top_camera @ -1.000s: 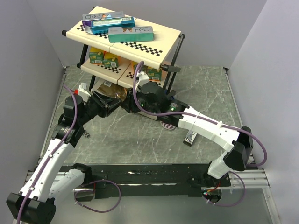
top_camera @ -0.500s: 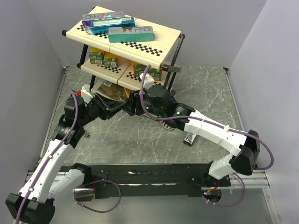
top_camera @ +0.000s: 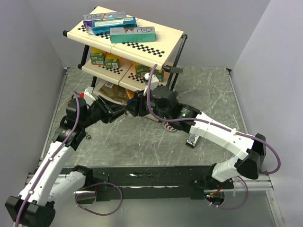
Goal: Unlock with the key
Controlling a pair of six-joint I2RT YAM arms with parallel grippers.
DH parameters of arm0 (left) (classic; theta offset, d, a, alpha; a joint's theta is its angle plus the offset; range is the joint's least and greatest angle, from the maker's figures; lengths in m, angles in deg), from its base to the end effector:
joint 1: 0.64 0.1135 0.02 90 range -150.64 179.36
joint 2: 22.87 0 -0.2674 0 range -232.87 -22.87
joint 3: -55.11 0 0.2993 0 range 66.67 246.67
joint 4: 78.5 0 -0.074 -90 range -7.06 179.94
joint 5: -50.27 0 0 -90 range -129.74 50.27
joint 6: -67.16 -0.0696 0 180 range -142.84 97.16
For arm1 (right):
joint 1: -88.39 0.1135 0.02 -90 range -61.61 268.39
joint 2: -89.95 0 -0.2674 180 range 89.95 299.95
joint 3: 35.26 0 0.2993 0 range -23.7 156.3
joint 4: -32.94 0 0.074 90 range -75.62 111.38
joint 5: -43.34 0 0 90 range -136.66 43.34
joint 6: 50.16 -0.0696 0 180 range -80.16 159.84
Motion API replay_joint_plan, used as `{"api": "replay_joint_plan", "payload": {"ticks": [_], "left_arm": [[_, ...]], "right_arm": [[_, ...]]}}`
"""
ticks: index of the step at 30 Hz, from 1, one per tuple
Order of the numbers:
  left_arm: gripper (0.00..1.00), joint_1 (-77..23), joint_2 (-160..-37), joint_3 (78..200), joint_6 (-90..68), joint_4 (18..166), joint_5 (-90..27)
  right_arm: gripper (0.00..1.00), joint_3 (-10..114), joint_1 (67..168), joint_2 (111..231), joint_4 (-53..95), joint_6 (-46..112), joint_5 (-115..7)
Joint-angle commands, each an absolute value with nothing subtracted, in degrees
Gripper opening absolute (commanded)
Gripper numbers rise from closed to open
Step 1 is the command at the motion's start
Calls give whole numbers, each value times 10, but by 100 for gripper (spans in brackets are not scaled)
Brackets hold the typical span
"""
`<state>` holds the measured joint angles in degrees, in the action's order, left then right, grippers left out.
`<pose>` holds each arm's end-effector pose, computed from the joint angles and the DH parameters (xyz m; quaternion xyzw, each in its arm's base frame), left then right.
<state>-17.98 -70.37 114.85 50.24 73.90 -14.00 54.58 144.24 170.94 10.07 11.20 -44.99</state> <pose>0.2427 -0.1074 0.3379 -0.2431 0.7485 -0.5442 0.2907 0.2336 0.3408 0.3889 -0.1766 0.7680 0.4053 0.4633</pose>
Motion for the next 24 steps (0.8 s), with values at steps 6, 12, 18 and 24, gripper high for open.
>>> {"api": "replay_joint_plan", "payload": {"ticks": [6, 12, 18, 24], "left_arm": [[1, -181, -694, 1162, 509, 739, -132], [1, -181, -697, 1162, 510, 740, -132], [1, -181, -696, 1164, 508, 738, -131], [1, -181, -696, 1164, 508, 739, -131]], "right_arm": [[51, 535, 1468, 1674, 69, 102, -435], [50, 507, 1470, 1661, 68, 98, -438], [43, 529, 1471, 1685, 71, 109, -451], [37, 541, 1471, 1697, 74, 113, -460]]}}
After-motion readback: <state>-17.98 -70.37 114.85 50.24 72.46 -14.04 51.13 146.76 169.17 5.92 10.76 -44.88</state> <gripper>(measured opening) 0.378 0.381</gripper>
